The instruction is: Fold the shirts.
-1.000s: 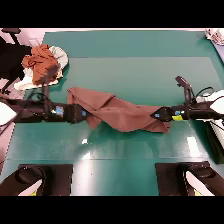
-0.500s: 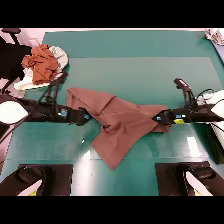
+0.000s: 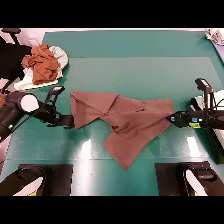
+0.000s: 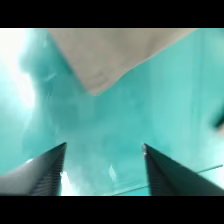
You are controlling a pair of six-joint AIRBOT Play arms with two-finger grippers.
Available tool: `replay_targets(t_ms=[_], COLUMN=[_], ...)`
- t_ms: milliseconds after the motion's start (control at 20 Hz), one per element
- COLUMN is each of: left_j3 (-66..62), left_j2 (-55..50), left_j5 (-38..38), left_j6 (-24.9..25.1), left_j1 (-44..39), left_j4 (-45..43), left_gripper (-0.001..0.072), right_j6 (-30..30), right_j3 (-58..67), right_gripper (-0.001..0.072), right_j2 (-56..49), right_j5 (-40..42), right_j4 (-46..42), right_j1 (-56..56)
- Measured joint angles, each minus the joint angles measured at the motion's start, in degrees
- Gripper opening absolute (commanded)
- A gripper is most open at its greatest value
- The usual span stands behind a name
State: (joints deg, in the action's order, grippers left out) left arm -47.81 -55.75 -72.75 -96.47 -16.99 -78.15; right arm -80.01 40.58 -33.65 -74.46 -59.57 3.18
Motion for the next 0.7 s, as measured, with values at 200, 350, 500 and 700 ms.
replay_targets(t_ms=[200,350,500,700], left_j3=[1.4,1.8,1.9,1.9], left_j2=[-4.5,-8.0,-11.2,-13.8], left_j5=[2.1,5.9,9.6,12.7], left_j6=[1.5,2.6,3.2,3.4], left_j1=[0.3,0.4,0.4,0.5], left_j4=[-0.2,2.8,4.8,6.2], left_gripper=[0.0713,0.0713,0.0712,0.0710], right_j6=[-0.6,-1.7,-3.4,-6.8], right_j3=[-1.7,-2.8,-3.3,-3.5], right_gripper=[0.0018,0.0017,0.0018,0.0018], right_j2=[0.4,0.5,0.5,0.5], right_j5=[0.0,0.7,1.1,-4.0], right_j4=[-0.1,-0.2,-0.2,-1.6], right_j1=[-2.3,-5.3,-8.4,-12.3])
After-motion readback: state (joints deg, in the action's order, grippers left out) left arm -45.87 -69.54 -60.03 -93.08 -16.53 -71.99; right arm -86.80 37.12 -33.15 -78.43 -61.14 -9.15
